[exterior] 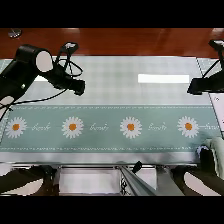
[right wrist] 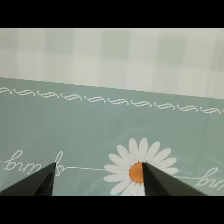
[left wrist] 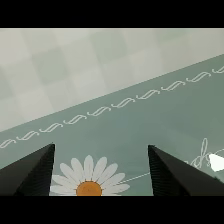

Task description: Fold the shirts.

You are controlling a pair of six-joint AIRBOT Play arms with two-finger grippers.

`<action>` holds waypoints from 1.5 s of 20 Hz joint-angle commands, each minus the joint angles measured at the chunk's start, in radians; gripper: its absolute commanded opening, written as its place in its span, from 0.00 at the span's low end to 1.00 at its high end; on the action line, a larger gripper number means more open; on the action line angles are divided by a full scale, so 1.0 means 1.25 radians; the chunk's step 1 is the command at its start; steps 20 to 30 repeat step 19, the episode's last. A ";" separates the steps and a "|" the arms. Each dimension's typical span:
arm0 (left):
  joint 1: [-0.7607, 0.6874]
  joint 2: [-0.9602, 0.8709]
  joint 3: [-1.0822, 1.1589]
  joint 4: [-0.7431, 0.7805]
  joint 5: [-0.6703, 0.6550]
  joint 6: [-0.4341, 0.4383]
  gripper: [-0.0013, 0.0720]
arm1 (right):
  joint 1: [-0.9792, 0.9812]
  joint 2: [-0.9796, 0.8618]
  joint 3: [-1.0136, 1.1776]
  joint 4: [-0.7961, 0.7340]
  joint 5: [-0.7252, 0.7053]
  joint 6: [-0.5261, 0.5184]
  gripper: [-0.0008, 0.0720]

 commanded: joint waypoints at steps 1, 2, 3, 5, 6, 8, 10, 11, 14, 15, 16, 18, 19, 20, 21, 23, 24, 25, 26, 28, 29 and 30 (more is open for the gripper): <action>0.000 -0.001 0.000 0.001 -0.007 -0.004 1.00 | 0.002 -0.051 -0.002 0.001 0.051 0.038 0.85; 0.000 -0.001 0.000 0.001 -0.007 -0.004 1.00 | 0.002 -0.072 -0.002 0.008 0.068 0.038 0.85; 0.000 -0.001 0.000 0.001 -0.007 -0.004 1.00 | 0.002 -0.085 -0.002 0.014 0.069 0.038 0.85; 0.000 -0.001 0.000 0.001 -0.007 -0.004 1.00 | 0.002 -0.092 -0.002 0.016 0.058 0.038 0.85; 0.000 -0.002 0.000 0.001 -0.007 -0.004 1.00 | 0.002 -0.092 -0.002 0.016 0.053 0.038 0.85; 0.000 -0.005 0.000 0.001 -0.006 -0.004 1.00 | 0.002 -0.092 -0.002 0.015 0.051 0.038 0.85; 0.000 -0.006 0.000 0.001 -0.005 -0.004 1.00 | 0.002 -0.092 -0.002 0.015 0.051 0.038 0.85; 0.000 -0.007 0.000 0.001 -0.005 -0.004 1.00 | 0.002 -0.092 -0.002 0.015 0.051 0.038 0.85; 0.000 -0.011 0.000 0.001 -0.005 -0.004 1.00 | 0.002 -0.092 -0.002 0.015 0.051 0.038 0.85; 0.000 -0.011 0.000 0.001 -0.005 -0.004 1.00 | 0.002 -0.092 -0.002 0.015 0.051 0.038 0.85; 0.000 -0.011 0.000 0.001 -0.005 -0.004 1.00 | 0.002 -0.092 -0.002 0.015 0.051 0.038 0.85; 0.000 -0.011 0.000 0.001 -0.005 -0.004 1.00 | 0.002 -0.092 -0.002 0.015 0.051 0.038 0.85; 0.000 -0.011 0.000 0.001 -0.005 -0.004 1.00 | 0.002 -0.092 -0.002 0.015 0.051 0.038 0.85; 0.000 -0.011 0.000 0.001 -0.005 -0.004 1.00 | 0.002 -0.092 -0.002 0.015 0.051 0.038 0.85; 0.000 -0.011 0.000 0.001 -0.005 -0.004 1.00 | 0.002 -0.092 -0.002 0.015 0.051 0.038 0.85; 0.000 -0.011 0.000 0.001 -0.005 -0.004 1.00 | 0.002 -0.092 -0.002 0.015 0.051 0.038 0.85; 0.000 -0.011 0.000 0.001 -0.005 -0.004 1.00 | 0.002 -0.092 -0.002 0.015 0.051 0.038 0.85; 0.000 -0.011 0.000 0.001 -0.005 -0.004 1.00 | 0.002 -0.092 -0.002 0.015 0.051 0.038 0.85; 0.000 -0.011 0.000 0.001 -0.005 -0.004 1.00 | 0.002 -0.092 -0.002 0.015 0.051 0.038 0.85; 0.000 -0.011 0.000 0.001 -0.005 -0.004 1.00 | 0.002 -0.092 -0.002 0.015 0.051 0.038 0.85; 0.000 -0.011 0.000 0.001 -0.005 -0.004 1.00 | 0.002 -0.092 -0.002 0.015 0.051 0.038 0.85; 0.000 -0.011 0.000 0.001 -0.005 -0.004 1.00 | 0.002 -0.092 -0.002 0.015 0.051 0.038 0.85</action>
